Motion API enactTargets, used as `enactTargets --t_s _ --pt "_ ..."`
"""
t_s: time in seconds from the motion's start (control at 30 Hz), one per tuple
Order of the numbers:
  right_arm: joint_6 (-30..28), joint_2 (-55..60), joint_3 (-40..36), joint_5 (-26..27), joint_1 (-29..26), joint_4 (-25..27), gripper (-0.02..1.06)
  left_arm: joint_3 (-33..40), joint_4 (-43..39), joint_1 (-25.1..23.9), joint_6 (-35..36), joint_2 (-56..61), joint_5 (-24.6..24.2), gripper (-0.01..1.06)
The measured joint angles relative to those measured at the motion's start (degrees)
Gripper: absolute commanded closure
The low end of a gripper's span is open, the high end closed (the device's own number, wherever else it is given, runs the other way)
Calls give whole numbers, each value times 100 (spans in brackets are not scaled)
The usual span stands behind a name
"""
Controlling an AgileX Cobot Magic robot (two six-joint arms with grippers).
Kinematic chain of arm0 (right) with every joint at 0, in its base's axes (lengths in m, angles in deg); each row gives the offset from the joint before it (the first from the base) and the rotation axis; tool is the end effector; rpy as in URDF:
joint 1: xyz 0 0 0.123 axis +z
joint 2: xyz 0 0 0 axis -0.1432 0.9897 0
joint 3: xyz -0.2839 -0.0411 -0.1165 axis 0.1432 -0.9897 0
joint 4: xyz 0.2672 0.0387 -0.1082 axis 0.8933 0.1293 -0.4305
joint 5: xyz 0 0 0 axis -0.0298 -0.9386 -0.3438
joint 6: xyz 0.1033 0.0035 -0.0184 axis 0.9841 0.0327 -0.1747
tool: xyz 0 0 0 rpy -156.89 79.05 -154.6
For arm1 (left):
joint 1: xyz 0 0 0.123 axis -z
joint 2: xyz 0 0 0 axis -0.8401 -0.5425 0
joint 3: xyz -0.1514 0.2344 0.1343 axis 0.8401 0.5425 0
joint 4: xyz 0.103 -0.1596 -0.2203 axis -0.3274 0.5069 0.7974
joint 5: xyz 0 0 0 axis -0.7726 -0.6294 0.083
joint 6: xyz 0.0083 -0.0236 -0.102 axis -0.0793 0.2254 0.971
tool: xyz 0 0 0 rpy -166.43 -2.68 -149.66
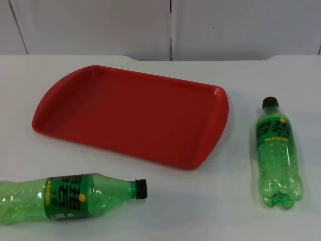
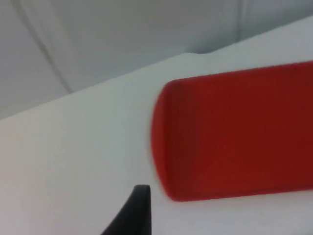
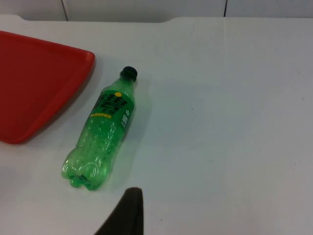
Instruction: Place the bottle upright on the tray.
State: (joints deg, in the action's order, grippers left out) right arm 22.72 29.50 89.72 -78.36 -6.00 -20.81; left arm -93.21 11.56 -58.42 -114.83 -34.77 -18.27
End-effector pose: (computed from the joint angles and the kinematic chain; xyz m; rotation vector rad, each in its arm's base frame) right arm 0.0143 0.0032 0.2956 -0.0785 2.0417 0.0348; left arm 0.2189 -0.0187 0.3804 0.4623 2.1127 -0.0404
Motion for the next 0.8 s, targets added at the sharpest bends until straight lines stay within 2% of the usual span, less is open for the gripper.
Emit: enactTargets --t_s 0.03,0.07,0.23,0.27,0.4,0.53,0.63,0.8 --pt "0 0 0 0 0 0 3 -10 290 0 -379 -164 4 0" --pt "0 0 0 0 0 0 3 -10 290 0 -379 -164 4 0" --pt "0 0 0 0 0 0 3 -22 1211 0 -2044 -870 -85 0" --pt "0 0 0 0 0 0 3 -22 1211 0 -2044 -870 -85 0" --pt "0 0 0 0 0 0 3 -22 1589 0 -2995 -1406 -393 0" --pt "0 0 0 0 0 0 3 -22 1593 120 -3517 -1791 -536 0" --pt "0 0 0 0 0 0 3 -22 1318 423 -3851 -2064 -661 0" --pt "0 0 0 0 0 0 3 -22 854 804 -3944 -2343 -660 0"
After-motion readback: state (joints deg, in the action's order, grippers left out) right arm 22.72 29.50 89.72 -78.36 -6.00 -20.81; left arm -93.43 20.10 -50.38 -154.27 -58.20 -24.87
